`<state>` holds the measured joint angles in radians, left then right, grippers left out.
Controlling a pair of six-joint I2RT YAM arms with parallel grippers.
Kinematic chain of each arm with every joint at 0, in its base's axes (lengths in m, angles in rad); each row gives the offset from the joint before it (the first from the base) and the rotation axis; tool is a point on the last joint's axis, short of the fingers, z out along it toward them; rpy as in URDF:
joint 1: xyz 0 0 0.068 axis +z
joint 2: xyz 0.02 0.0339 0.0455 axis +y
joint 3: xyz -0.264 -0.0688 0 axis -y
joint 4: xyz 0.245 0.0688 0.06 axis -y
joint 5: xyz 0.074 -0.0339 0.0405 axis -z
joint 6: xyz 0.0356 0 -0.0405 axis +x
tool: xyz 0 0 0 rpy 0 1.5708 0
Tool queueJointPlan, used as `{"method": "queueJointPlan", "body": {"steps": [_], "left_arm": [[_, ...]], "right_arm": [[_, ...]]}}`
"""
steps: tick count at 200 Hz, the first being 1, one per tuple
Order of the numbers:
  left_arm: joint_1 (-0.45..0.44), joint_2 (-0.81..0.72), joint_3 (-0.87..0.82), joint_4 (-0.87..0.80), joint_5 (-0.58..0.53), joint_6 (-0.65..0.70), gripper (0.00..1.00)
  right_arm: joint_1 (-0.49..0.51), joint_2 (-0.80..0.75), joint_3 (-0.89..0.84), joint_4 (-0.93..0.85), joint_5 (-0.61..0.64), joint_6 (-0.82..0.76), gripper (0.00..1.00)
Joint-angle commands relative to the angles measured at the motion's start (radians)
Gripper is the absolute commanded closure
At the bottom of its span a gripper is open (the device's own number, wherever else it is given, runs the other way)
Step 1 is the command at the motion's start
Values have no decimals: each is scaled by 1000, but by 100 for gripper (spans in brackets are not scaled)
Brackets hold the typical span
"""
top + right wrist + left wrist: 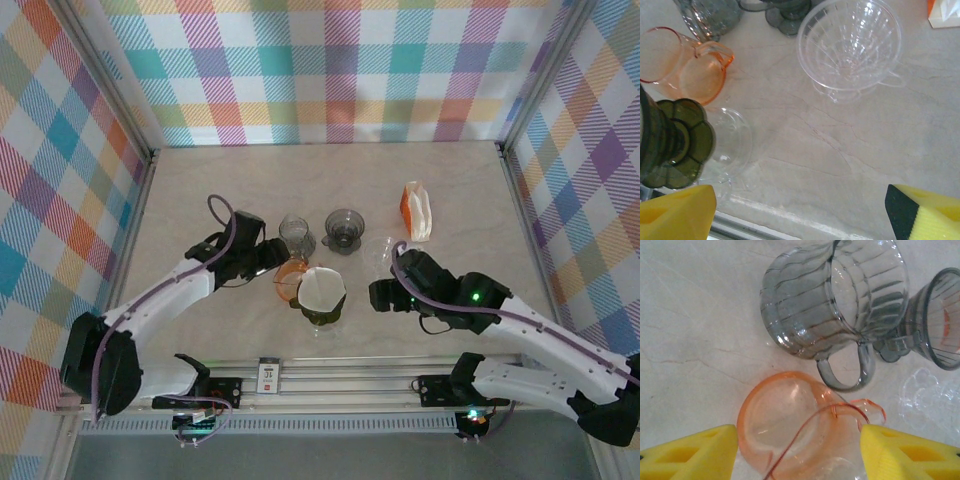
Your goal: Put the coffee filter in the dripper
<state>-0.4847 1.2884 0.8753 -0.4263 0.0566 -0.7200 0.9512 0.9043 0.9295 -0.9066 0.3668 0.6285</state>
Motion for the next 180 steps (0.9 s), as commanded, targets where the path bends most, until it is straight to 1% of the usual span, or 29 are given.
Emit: {"method": "queueJointPlan", "body": {"steps": [1,22,36,54,64,97,163,180], "left_arm": [[6,3,48,37,37,23,35],[4,0,25,-19,20,39,35],[0,-10,-20,-11,43,37,40],[-20,-33,-71,8,58,34,40],[-32,-39,-83,-3,46,36,40],[-37,-36,-77,-25,0,54,40],[-66,70,-43,-42,-67,91,41],[-70,94,-31,-40,-83,91,42]], "right_arm": [[-8,-32,-28,-35,-1,37,11],[-11,-61,-58,-28,-15,45,11],[-13,-67,-75,-19,-23,46,11],[-18,-56,-90,-4,-37,36,11],[-22,-45,-95,4,-44,30,11],[-31,-20,-95,27,-63,14,11],[-37,-33,-112,27,-75,14,11],[-41,-32,-118,32,-80,16,11]]}}
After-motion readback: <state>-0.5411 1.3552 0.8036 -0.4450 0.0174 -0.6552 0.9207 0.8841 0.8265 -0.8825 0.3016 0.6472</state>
